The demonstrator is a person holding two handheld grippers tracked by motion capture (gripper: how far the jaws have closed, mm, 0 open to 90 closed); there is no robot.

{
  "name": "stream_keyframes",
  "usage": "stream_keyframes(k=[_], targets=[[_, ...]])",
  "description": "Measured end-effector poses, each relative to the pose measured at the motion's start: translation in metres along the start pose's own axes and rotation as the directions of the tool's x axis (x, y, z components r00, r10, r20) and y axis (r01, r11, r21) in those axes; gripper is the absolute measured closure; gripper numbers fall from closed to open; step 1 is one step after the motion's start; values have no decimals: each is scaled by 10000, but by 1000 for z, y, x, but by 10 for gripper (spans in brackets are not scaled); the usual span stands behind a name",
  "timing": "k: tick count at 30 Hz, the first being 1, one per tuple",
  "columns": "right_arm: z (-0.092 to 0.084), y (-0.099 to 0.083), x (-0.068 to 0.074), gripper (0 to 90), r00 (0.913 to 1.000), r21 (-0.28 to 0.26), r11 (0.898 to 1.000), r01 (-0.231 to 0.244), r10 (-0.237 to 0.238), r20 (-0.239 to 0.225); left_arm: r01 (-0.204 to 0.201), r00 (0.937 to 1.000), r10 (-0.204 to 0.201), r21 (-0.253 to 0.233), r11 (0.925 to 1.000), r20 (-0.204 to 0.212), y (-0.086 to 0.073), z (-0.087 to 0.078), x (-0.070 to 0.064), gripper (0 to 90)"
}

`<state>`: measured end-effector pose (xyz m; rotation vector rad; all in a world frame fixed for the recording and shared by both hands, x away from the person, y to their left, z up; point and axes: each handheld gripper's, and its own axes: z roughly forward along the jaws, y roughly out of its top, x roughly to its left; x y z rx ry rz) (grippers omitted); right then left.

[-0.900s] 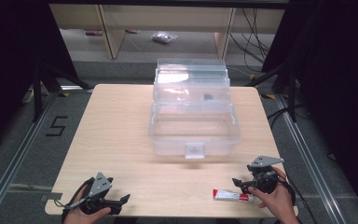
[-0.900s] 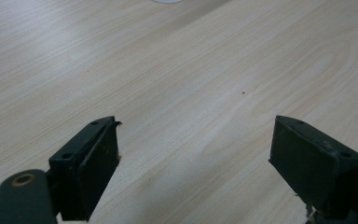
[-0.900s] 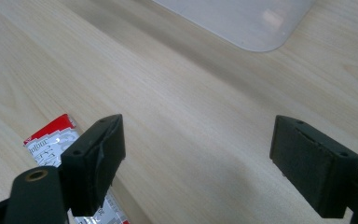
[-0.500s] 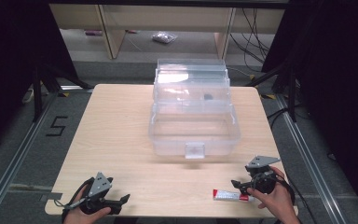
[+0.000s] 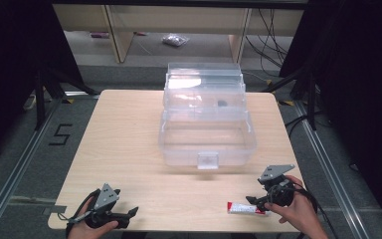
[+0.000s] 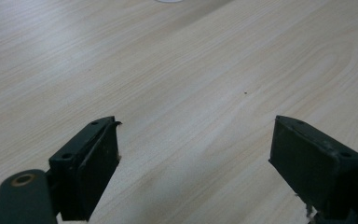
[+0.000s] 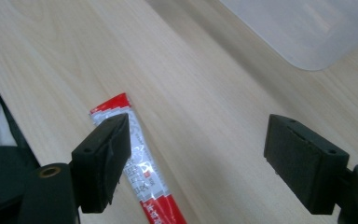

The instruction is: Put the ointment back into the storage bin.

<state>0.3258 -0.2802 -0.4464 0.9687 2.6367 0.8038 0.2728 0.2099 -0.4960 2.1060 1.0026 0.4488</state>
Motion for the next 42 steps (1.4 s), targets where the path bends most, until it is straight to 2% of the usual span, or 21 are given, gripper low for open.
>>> stream_keyframes(k=[3, 8, 9, 12, 13, 16, 17, 22, 24, 25, 26, 29, 31, 32, 33, 34, 36, 37, 39, 40, 42], targets=[[-3, 3, 3, 243, 9996, 305, 9994, 133, -125, -237, 3, 10000, -3, -56, 10000, 2, 0, 0, 0, 150], [-4, 6, 7, 246, 9994, 441, 9984, 345, -341, -90, 19, 10000, -19, -52, 10000, 1, 0, 0, 0, 150], [-5, 7, 7, 247, 9984, 519, 9973, 510, -496, -278, 10, 10000, -10, -56, 10000, 8, 0, 0, 0, 150], [-5, 9, 11, 254, 9991, 774, 9963, 370, -354, -217, -2, 10000, 2, -54, 10000, -4, 0, 0, 0, 150], [-5, 10, 10, 256, 9968, 718, 9947, 730, -705, -369, 3, 10000, -3, -53, 10000, -3, 0, 0, 0, 150], [-6, 12, 13, 259, 9951, 945, 9918, 865, -814, -562, 0, 10000, 0, -56, 10000, -2, 0, 0, 0, 150], [-6, 13, 12, 261, 9924, 1049, 9881, 1123, -1063, -614, 4, 10000, -4, -56, 10000, -4, 0, 0, 0, 150], [-4, 17, 14, 269, 9874, 1260, 9806, 1504, -1425, -692, 12, 10000, -12, -55, 10000, -8, 0, 0, 0, 150], [-4, 18, 17, 271, 9900, 1523, 9793, 1333, -1244, -670, -130, 9999, 130, 19, 9999, 4, 0, 0, 1, 150], [-3, 19, 16, 273, 9847, 1379, 9765, 1653, -1557, -781, -115, 9999, 115, 8, 9999, -5, 0, 0, 1, 150], [-3, 19, 18, 276, 9879, 1514, 9777, 1453, -1349, -771, -54, 10000, 54, -47, 10000, 2, 0, 0, 0, 150], [-2, 20, 19, 279, 9854, 1531, 9752, 1600, -1487, -828, -122, 9999, 122, -1, 9999, -3, 0, 0, 1, 150], [-1, 22, 19, 293, 9814, 1607, 9701, 1820, -1692, -905, -228, 9997, 229, 166, 9996, -49, 0, -1, 1, 150], [-1, 22, 20, 300, 9786, 1673, 9666, 1944, -1794, -1008, -20, 10000, 20, -17, 10000, -28, 0, 0, 0, 150], [-1, 23, 22, 317, 9790, 1825, 9641, 1930, -1769, -1012, -202, 9998, 202, 111, 9997, -34, 0, -1, 1, 150], [-1, 23, 22, 317, 9790, 1825, 9641, 1930, -1769, -1012, -8, 10000, 8, 13, 10000, -26, 0, 0, 0, 150], [2, 25, 23, 340, 9676, 1922, 9508, 2432, -2239, -1167, -159, 9999, 159, 84, 9998, -14, 0, -1, 1, 150], [2, 25, 26, 351, 9721, 2135, 9510, 2237, -2017, -1201, -156, 9999, 156, 91, 9998, -15, 0, -1, 1, 150], [4, 26, 27, 373, 9641, 2297, 9389, 2562, -2309, -1314, -219, 9997, 220, 148, 9996, -58, 0, -1, 1, 150], [4, 26, 27, 373, 9641, 2297, 9389, 2562, -2309, -1314, -219, 9997, 220, 148, 9996, -58, 0, -1, 1, 150], [8, 27, 30, 401, 9582, 2718, 9209, 2795, -2495, -1400, -162, 9999, 162, 96, 9998, -30, 0, -1, 1, 150]])
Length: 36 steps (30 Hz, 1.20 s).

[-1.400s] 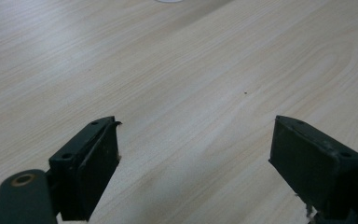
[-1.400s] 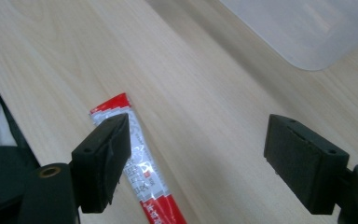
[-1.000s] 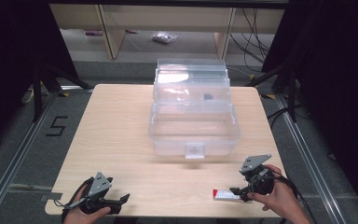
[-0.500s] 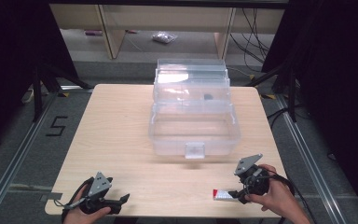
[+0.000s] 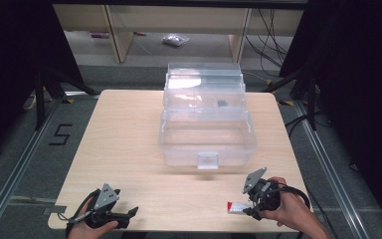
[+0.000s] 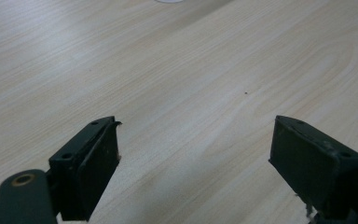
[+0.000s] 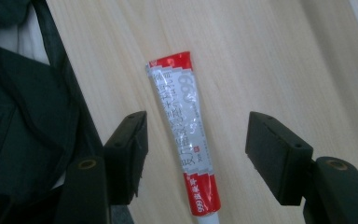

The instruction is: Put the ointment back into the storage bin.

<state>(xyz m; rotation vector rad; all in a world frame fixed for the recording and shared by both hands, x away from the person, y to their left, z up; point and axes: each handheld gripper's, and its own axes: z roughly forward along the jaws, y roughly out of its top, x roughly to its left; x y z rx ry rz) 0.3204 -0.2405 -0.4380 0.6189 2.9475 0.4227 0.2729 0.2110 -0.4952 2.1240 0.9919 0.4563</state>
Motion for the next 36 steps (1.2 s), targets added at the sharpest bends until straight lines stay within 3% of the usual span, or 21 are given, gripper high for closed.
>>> stream_keyframes(k=[2, 3, 4, 5, 10, 13, 14, 15, 16, 17, 18, 23, 24, 25, 28, 30, 32, 34, 36], targets=[[3, 1, -1, 428, 9995, 214, 9992, 327, -327, -26, -70, 10000, 70, 55, 10000, -26, 0, 0, 1, 150], [5, 1, 0, 437, 9999, 444, 9989, 150, -151, 25, -4, 10000, 4, -5, 10000, 11, 0, 0, 0, 150], [7, 2, -1, 448, 9991, 511, 9978, 433, -433, -18, -63, 10000, 63, 54, 10000, -27, 0, 0, 1, 150], [7, 2, -2, 459, 9987, 657, 9965, 510, -504, -110, 96, 10000, -96, -114, 9999, 15, 0, 1, -1, 150], [14, 2, -1, 504, 9964, 1144, 9898, 849, -838, -148, 28, 10000, -28, -76, 10000, 33, 0, 1, 0, 150], [17, 3, 0, 528, 9964, 1565, 9842, 831, -842, 3, 75, 10000, -75, -77, 9999, 21, 0, 1, 0, 150], [19, 2, -1, 539, 9946, 1640, 9811, 1025, -1037, -13, 84, 10000, -83, -82, 9999, 8, 0, 1, 0, 150], [20, 3, 1, 558, 9962, 1805, 9799, 844, -865, 40, 138, 9999, -138, -100, 9999, 0, 0, 1, -1, 150], [22, 2, -3, 565, 9924, 1808, 9759, 1219, -1233, -36, 138, 9999, -138, -100, 9999, 0, 0, 1, -1, 150], [24, 2, -3, 570, 9918, 1843, 9746, 1272, -1273, -111, 105, 9999, -105, -153, 9998, 35, 0, 1, 0, 150], [25, 3, -1, 574, 9945, 1964, 9749, 1045, -1048, -91, 105, 9999, -105, -153, 9998, 35, 0, 1, 0, 150], [28, 5, -3, 608, 9943, 2245, 9686, 1070, -1042, -240, 93, 9999, -93, -158, 9998, 41, 0, 1, 0, 150], [29, 4, -5, 615, 9905, 2237, 9649, 1372, -1353, -239, 106, 9999, -106, -155, 9998, 34, 0, 1, 0, 150], [29, 5, -4, 621, 9903, 2258, 9643, 1385, -1364, -252, 62, 10000, -61, -156, 9999, 43, 0, 1, 0, 150], [29, 6, -2, 629, 9932, 2440, 9628, 1162, -1146, -210, 53, 10000, -54, -76, 10000, -61, 0, 1, 0, 150], [31, 7, -3, 646, 9917, 2483, 9601, 1285, -1247, -313, -62, 10000, 62, -47, 10000, -9, 0, 1, 1, 150], [33, 7, -5, 651, 9870, 2479, 9554, 1606, -1556, -397, 67, 10000, -68, -125, 9999, -18, 0, 1, 0, 150], [33, 8, -4, 654, 9901, 2579, 9559, 1405, -1342, -418, 65, 10000, -65, -156, 9999, 46, 0, 1, 0, 150], [36, 8, -6, 665, 9858, 2595, 9510, 1678, -1599, -514, 31, 10000, -31, -83, 10000, -63, 0, 1, 0, 150]])
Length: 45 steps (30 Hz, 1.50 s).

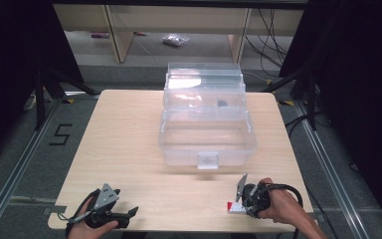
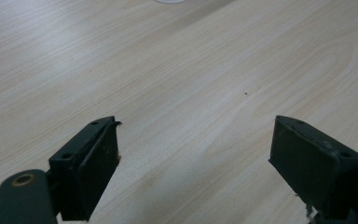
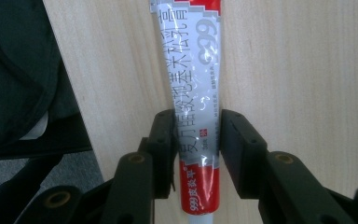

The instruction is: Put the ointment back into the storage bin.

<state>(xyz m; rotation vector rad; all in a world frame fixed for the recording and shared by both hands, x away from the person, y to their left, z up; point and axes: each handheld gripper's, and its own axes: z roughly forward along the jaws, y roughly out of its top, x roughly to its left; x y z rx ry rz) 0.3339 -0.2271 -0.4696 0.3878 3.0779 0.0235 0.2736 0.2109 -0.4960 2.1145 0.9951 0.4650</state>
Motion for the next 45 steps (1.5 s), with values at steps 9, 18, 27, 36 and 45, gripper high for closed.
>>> stream_keyframes(k=[9, 18, 27, 36, 45], targets=[[1, 1, 2, 704, 9999, 220, 9998, -34, 37, -123, -7, 10000, 8, 74, 10000, -15, 0, -1, 0, 150], [-7, 0, 3, 705, 9998, 45, 9999, 131, -131, 164, 62, 9999, -61, -65, 10000, 95, 0, 0, -1, 150], [-22, 0, -3, 705, 9974, -374, 9976, 586, -569, 448, 28, 10000, -28, -5, 10000, 95, 0, 0, -1, 150], [-43, 1, -5, 705, 9981, -546, 9984, 108, -75, 608, 77, 9999, -78, 14, 10000, 89, 0, 0, -1, 150], [-70, 5, -17, 706, 9968, -868, 9956, 361, -297, 743, 149, 9999, -149, -48, 9999, 77, 0, 0, -1, 150]])
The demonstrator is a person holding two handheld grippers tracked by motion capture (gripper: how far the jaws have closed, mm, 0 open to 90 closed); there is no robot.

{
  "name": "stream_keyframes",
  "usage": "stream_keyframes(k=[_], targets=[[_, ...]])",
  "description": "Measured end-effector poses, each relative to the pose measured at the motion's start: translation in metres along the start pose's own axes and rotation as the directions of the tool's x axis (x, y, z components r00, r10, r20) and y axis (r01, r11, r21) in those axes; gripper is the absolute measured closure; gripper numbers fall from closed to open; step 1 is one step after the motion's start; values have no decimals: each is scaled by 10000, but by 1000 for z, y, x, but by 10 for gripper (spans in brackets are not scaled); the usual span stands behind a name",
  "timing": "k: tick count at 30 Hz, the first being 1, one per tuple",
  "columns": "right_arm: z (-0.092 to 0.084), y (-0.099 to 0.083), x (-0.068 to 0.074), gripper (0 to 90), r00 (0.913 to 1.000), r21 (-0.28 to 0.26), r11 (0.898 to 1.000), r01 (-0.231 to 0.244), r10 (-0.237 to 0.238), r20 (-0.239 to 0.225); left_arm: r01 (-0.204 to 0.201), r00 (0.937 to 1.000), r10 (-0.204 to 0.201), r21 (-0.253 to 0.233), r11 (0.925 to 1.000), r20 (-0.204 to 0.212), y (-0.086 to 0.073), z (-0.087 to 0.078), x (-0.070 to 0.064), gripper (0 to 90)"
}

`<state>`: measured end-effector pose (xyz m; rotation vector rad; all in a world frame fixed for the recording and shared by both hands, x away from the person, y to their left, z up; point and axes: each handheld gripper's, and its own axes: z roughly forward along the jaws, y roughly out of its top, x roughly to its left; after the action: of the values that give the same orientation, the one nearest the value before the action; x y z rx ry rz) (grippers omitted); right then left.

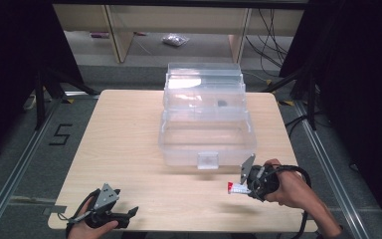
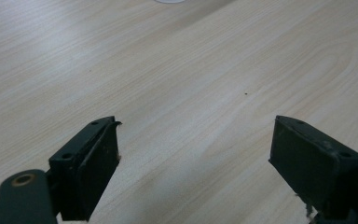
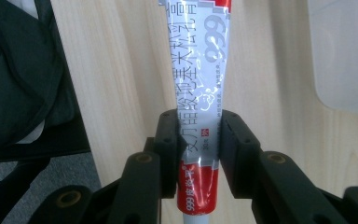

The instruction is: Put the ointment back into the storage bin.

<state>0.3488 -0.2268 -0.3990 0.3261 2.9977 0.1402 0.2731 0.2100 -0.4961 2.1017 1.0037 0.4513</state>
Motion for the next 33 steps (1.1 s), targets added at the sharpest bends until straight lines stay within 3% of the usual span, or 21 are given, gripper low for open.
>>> stream_keyframes(k=[4, 5, 6, 8, 9, 11, 12, 14, 15, 16, 22, 24, 25, 26, 27, 28, 29, 30, 31, 32, 33], targets=[[-11, 4, -4, 706, 9999, -20, 9999, -152, 152, 49, -22, 10000, 23, 41, 10000, -60, 0, 0, 1, 150], [-13, 5, -5, 706, 9999, -34, 10000, 45, -45, 92, -19, 10000, 20, 37, 10000, -53, 0, 0, 1, 150], [-15, 6, -5, 706, 9997, 7, 9998, -207, 207, 131, -23, 10000, 23, 37, 10000, -44, 0, 0, 1, 150], [-18, 9, -9, 706, 9998, -11, 10000, 94, -93, 187, -21, 10000, 21, 36, 10000, -48, 0, 0, 0, 150], [-20, 10, -9, 706, 9998, 32, 10000, -65, 65, 177, -18, 10000, 18, 50, 10000, -59, 0, 0, 1, 150], [-21, 12, -11, 706, 9998, -28, 9999, 98, -97, 189, -106, 9999, 106, 128, 9999, 29, 0, -1, 1, 150], [-23, 12, -12, 705, 9997, -1, 9999, -106, 106, 210, -113, 9999, 113, 130, 9999, 35, 0, -1, 1, 150], [-25, 17, -19, 706, 9984, -173, 9984, 537, -533, 185, -126, 9999, 125, 133, 9998, 38, 0, -1, 1, 150], [-25, 17, -19, 706, 9984, -173, 9984, 537, -533, 185, -126, 9999, 125, 133, 9998, 38, 0, -1, 1, 150], [-30, 20, -18, 706, 9998, -8, 9998, 179, -179, 66, -136, 9999, 135, 139, 9998, 41, 0, -1, 2, 150], [-38, 27, -24, 706, 9998, -53, 9999, 154, -153, 113, -122, 9999, 121, 132, 9998, 37, 0, -1, 2, 150], [-39, 30, -27, 706, 9989, -105, 9989, 461, -460, 88, -124, 9999, 124, 128, 9998, 40, 0, -1, 2, 150], [-41, 30, -25, 706, 9999, -27, 10000, 66, -66, 113, -123, 9999, 122, 131, 9998, 39, 0, -1, 2, 150], [-42, 31, -26, 706, 10000, -38, 10000, 28, -27, 69, -121, 9999, 121, 132, 9998, 37, 0, -1, 2, 150], [-40, 32, -31, 706, 9975, -219, 9973, 700, -698, 108, -120, 9999, 119, 129, 9998, 36, 0, -1, 2, 150], [-42, 33, -28, 706, 9998, -26, 9999, 163, -163, 73, -128, 9999, 128, 125, 9998, 42, 0, -1, 2, 150], [-42, 33, -28, 706, 9998, -26, 9999, 163, -163, 73, -128, 9999, 128, 125, 9998, 42, 0, -1, 2, 150], [-43, 34, -31, 706, 9996, -60, 9996, 274, -274, 48, -122, 9999, 122, 130, 9998, 43, 0, -1, 2, 150], [-42, 34, -35, 706, 9971, -152, 9971, 748, -746, 131, -118, 9999, 117, 130, 9998, 41, 0, -1, 2, 150], [-42, 34, -35, 706, 9971, -152, 9971, 748, -746, 131, -118, 9999, 117, 130, 9998, 41, 0, -1, 2, 150], [-45, 37, -34, 706, 9996, 46, 9996, 293, -293, 12, -110, 9999, 110, 118, 9999, 43, 0, -1, 2, 150]])
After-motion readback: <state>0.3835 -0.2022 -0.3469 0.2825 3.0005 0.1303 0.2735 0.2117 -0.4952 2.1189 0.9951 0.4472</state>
